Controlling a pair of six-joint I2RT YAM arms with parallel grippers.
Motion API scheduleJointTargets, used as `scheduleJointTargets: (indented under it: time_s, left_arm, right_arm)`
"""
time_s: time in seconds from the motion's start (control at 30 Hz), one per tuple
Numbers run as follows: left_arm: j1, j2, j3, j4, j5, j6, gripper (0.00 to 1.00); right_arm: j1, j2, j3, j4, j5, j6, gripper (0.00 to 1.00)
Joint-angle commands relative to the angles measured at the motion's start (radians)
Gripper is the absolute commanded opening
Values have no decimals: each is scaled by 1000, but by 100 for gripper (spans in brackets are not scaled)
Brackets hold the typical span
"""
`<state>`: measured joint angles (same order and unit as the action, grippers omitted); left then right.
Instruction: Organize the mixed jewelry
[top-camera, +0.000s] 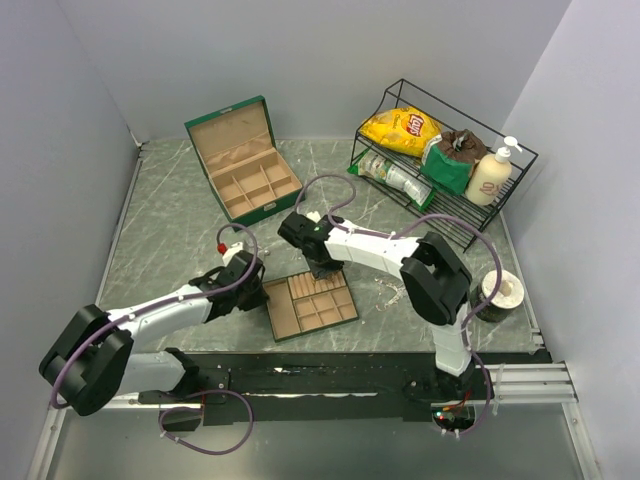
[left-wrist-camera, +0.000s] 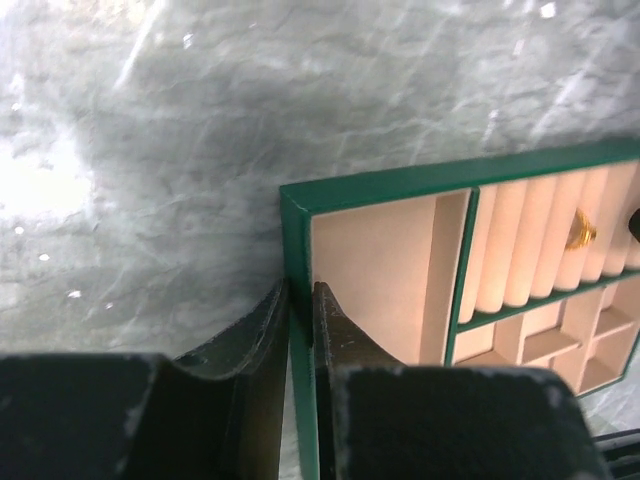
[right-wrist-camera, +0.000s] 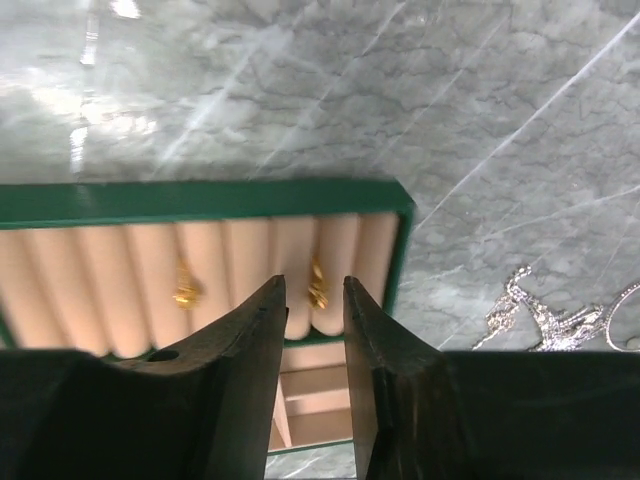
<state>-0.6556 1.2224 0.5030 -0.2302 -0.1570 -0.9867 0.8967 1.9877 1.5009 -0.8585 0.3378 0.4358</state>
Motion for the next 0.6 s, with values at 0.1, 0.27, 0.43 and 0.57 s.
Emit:
scheduleJointTargets:
  time_s: [0.1,0.27,0.43,0.57]
  left_arm:
    - [-7,2,63,32,-12,34,18]
    - [-7,12,71,32,-13,39,17]
    - [-7,58,84,34,-13,57,17]
    - [-9,88,98,29,-19,71,17]
  right_arm:
    - [-7,-115,-44,96,-42,7,35]
    - [-19,-105,-57,99,-52,26,27]
    - [-57,-182,-148,179,-100,47,21]
    - [-88,-227,-202,225,-135,55,18]
